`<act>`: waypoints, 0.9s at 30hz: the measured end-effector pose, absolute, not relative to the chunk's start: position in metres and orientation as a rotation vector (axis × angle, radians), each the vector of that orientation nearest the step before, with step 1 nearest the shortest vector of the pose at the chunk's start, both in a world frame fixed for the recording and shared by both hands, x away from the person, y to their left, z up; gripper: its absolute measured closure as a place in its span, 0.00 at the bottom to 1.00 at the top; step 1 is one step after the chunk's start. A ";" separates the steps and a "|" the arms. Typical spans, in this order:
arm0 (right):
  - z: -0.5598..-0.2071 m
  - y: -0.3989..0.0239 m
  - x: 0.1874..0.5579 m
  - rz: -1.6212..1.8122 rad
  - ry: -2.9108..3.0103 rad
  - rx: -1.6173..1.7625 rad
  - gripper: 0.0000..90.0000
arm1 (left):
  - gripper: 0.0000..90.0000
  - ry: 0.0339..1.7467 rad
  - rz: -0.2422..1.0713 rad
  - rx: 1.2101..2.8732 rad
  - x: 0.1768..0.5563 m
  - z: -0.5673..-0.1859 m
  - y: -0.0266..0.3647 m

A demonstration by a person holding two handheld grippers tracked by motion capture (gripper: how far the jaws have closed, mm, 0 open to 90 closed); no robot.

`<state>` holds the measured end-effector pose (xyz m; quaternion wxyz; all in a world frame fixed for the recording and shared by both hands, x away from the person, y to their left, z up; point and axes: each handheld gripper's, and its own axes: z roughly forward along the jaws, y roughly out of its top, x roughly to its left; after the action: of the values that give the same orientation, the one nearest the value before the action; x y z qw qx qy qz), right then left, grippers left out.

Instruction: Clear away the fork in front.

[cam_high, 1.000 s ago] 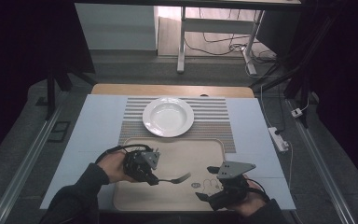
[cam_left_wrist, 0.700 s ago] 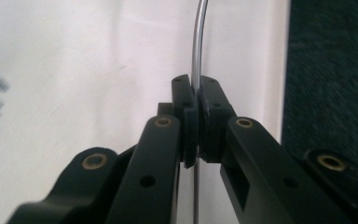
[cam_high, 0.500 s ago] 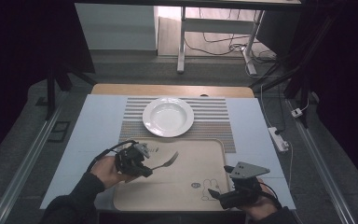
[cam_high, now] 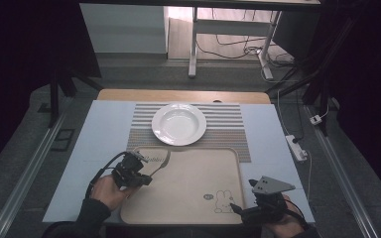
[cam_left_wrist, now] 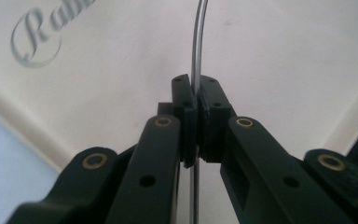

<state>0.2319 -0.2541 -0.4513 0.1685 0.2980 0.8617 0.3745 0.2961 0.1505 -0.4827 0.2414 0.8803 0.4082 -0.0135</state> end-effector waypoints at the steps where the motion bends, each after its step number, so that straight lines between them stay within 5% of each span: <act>1: -0.451 -0.254 0.232 1.065 2.450 0.848 0.06 | 0.96 1.140 -0.047 2.398 0.295 -0.484 0.151; 9: -0.452 -0.260 0.228 1.054 2.445 0.849 0.06 | 0.96 1.450 -0.050 2.298 0.289 -0.500 0.158; 27: -0.453 -0.269 0.224 1.033 2.431 0.879 0.06 | 0.94 1.550 -0.005 2.296 0.287 -0.508 0.156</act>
<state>0.2242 -0.2690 -0.4533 0.1780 0.3109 0.8593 0.3652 0.2874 0.1562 -0.5079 0.1848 0.8145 0.5499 -0.0019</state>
